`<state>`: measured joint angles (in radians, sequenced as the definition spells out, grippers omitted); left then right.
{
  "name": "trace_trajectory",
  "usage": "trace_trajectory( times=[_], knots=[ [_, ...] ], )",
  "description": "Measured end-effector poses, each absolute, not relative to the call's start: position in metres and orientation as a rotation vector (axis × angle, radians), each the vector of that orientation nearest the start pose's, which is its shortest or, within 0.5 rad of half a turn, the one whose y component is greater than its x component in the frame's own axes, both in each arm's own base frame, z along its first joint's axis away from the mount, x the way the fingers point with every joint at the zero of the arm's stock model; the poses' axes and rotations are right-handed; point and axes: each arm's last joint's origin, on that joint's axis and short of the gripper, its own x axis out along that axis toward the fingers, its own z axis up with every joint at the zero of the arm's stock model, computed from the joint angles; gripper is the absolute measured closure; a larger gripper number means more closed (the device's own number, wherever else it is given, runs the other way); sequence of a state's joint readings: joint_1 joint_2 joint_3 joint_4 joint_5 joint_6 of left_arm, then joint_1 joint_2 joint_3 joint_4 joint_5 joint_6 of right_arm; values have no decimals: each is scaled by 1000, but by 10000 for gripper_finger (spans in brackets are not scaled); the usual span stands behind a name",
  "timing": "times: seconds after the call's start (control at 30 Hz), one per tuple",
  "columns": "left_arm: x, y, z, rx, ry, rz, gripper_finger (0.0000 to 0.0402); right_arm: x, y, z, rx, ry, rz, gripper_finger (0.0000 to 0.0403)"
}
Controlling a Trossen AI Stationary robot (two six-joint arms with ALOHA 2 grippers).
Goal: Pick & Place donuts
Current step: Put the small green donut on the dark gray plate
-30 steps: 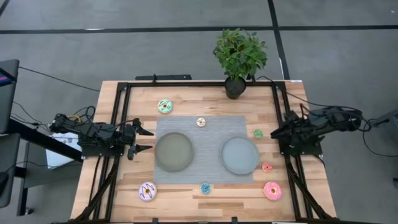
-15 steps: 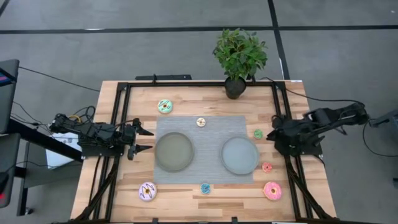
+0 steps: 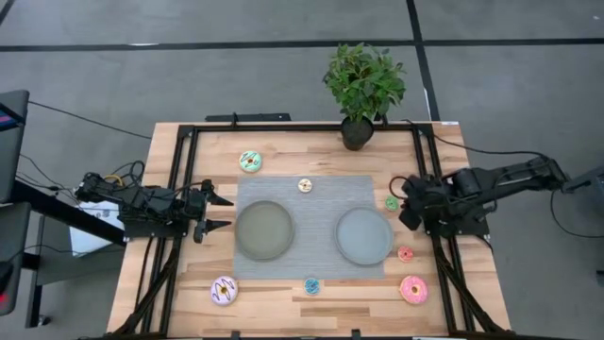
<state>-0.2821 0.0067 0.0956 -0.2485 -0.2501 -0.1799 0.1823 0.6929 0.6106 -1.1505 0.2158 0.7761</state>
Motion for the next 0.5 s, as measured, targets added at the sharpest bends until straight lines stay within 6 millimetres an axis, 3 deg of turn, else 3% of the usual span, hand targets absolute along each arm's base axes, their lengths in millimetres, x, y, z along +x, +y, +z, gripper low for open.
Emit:
trace_trajectory(
  times=[0.2, 0.5],
  knots=[
    [88, -18, 173, -142, 139, -20, 125, 108, 4, 214, 540, 1160, -621, 305],
    [88, -18, 173, -170, 134, -19, 125, 131, -4, 200, 714, 1198, -788, 196]
  ],
)
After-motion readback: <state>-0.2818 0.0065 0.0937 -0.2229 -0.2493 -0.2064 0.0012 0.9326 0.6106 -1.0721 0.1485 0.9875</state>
